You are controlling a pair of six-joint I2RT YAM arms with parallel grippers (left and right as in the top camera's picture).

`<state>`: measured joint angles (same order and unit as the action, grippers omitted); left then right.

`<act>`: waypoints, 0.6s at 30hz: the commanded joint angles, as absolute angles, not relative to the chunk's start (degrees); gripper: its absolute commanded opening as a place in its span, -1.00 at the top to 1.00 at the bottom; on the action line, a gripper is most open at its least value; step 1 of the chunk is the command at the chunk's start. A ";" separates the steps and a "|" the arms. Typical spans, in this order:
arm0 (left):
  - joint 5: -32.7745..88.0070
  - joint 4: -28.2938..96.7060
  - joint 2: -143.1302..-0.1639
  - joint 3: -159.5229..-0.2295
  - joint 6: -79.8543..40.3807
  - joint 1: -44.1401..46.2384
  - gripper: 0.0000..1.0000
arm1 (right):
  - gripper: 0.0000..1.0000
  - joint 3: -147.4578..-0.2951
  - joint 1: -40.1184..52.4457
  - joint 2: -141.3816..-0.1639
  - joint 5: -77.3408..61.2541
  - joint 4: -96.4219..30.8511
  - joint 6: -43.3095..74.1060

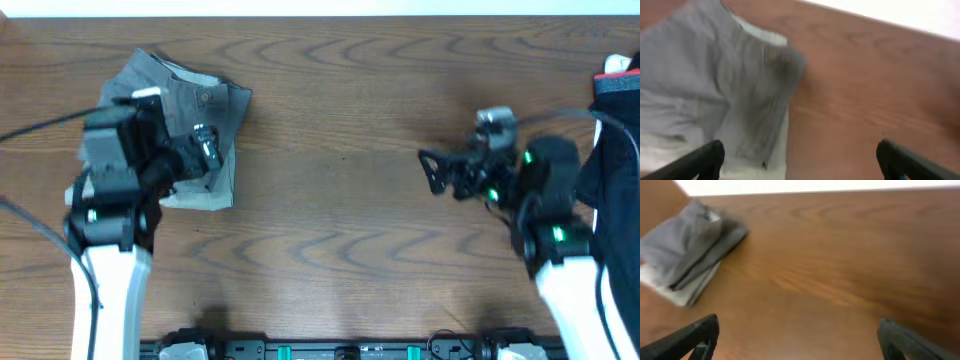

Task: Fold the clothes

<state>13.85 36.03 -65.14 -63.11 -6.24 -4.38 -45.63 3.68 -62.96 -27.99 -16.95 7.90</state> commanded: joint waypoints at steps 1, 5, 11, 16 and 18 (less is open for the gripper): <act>17.61 37.71 -67.72 -65.36 -8.27 -4.10 -0.96 | -0.99 -48.58 4.12 -69.69 -37.85 -18.28 12.99; 20.36 37.91 -68.79 -65.34 -8.25 -4.10 -0.96 | -0.98 -48.77 3.73 -74.81 -43.00 -14.57 11.11; 15.46 37.30 -68.79 -65.39 -8.03 -4.08 -0.96 | -0.99 -55.31 2.22 -80.40 -26.65 -21.85 15.86; 8.21 38.02 -68.97 -65.39 -7.97 -2.04 -0.96 | -0.99 -71.00 -2.20 -89.84 -17.91 -32.58 15.55; 4.73 38.57 -69.01 -65.39 -7.99 -0.60 -0.96 | -0.99 -77.25 -4.82 -93.54 -14.48 -35.22 15.59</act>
